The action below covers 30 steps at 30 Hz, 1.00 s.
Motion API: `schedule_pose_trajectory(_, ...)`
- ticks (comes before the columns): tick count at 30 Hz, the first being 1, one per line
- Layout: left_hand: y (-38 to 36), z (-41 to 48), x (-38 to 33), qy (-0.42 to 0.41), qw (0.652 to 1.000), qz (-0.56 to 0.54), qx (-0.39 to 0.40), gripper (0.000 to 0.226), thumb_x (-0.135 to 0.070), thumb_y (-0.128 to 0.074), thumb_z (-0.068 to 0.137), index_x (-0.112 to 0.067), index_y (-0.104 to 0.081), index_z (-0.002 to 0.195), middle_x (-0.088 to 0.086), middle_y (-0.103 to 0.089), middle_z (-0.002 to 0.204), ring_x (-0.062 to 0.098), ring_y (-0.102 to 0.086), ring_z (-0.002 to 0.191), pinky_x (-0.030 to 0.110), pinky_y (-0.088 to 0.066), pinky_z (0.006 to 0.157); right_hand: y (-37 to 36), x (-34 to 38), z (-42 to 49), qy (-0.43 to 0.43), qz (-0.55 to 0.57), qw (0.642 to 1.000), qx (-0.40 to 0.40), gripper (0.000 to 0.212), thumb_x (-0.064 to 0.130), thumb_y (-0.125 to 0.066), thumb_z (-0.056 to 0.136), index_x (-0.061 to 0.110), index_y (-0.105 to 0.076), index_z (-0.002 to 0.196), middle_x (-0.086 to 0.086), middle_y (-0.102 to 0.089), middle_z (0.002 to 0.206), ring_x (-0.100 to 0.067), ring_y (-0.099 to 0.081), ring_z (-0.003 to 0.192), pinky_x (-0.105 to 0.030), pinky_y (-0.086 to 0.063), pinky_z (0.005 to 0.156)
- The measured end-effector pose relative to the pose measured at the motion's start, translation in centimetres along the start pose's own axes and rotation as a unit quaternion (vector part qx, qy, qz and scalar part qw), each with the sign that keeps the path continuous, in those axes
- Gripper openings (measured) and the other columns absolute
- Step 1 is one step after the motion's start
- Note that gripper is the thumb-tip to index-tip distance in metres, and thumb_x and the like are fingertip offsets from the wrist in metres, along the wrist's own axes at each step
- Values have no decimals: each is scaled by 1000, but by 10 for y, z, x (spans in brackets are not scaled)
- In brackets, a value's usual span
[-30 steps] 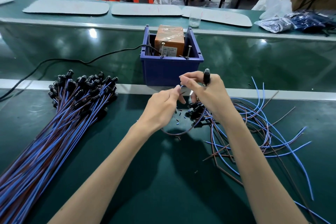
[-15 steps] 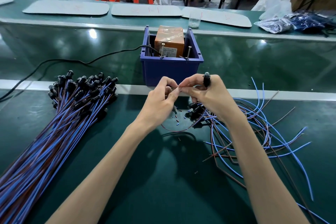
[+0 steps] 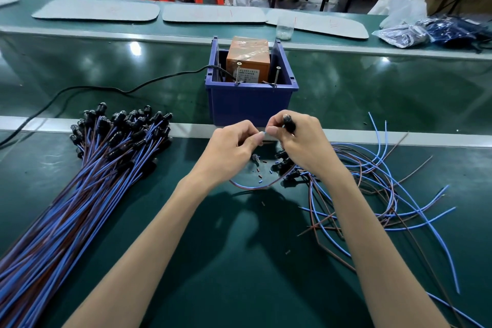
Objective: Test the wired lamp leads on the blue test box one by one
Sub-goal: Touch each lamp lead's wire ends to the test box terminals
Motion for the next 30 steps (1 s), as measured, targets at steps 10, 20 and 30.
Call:
schedule_pose_trajectory(10, 6, 0, 3, 25, 999, 28, 14, 27, -20, -58, 94, -22, -55, 67, -10, -48, 54, 4, -36, 49, 19, -32, 51, -11, -16, 1, -94, 16, 995, -8, 29, 6, -64, 85, 24, -59, 62, 15, -52, 47, -7, -45, 55, -13, -36, 54)
schedule_pose_trajectory(20, 44, 0, 19, 115, 971, -191, -86, 23, -17, -50, 100, -13, -59, 78, -15, -42, 45, 0, -32, 40, 11, -25, 40, -14, -32, 1, -203, 121, 972, 0, 21, 34, -46, 101, 23, -64, 98, 8, -71, 75, -3, -48, 38, -13, -42, 52)
schedule_pose_trajectory(30, 35, -3, 7, 130, 882, -437, -117, 14, -13, -49, 99, -18, -59, 91, -12, -67, 67, 0, -59, 65, 14, -45, 61, -53, 6, -9, -175, 303, 930, 110, 35, 36, -46, 100, 13, -71, 94, 0, -73, 82, -4, -58, 53, -5, -33, 43)
Point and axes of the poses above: each hand's wrist, its own z-axis towards the middle knuckle, its own y-axis out of the back of the hand, x = y × z, the point moved 7 cm from there along z, towards the middle knuckle
